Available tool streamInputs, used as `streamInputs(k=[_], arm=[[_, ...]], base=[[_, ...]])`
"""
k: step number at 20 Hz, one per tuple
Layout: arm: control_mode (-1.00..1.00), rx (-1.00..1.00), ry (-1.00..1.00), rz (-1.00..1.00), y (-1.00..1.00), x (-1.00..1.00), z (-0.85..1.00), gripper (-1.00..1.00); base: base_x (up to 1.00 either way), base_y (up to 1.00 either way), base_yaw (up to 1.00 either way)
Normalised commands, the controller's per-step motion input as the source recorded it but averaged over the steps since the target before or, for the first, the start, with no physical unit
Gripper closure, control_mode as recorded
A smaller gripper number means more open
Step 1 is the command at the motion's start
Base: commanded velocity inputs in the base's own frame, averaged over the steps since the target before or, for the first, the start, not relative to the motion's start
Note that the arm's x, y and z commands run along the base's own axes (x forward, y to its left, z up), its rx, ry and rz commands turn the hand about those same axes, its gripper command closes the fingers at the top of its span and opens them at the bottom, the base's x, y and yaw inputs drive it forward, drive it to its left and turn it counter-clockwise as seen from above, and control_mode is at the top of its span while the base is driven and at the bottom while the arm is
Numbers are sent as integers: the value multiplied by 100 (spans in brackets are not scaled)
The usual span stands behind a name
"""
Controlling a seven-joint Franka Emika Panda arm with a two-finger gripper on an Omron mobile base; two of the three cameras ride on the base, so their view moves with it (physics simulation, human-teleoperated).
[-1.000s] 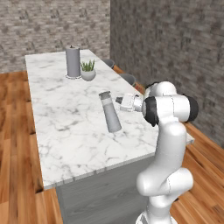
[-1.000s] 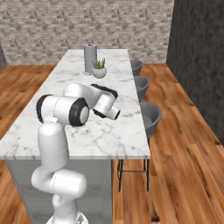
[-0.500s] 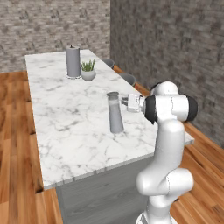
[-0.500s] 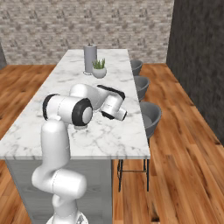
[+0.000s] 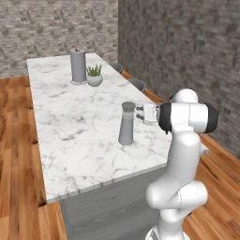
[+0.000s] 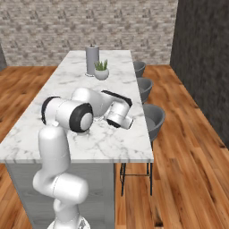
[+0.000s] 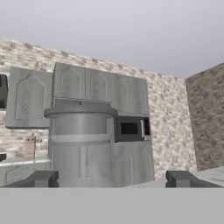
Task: Place the pitcher and cup on the dining counter for serving.
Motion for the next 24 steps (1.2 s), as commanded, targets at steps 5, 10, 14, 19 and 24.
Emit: streamInputs(k=[5,10,14,19,24], arm=[[-100,-1,0,0,-42,-86,0,-100],[-100,-2,9,-2,-50,-91,2,-100],[-100,0,21,-15,-32,-82,70,-100],[-100,0,36,-26,-12,-72,100,-100],[-100,-2,54,-32,-12,-62,86,-100]], base=[[0,0,0],[0,0,0],[0,0,0],[0,0,0],[0,0,0]])
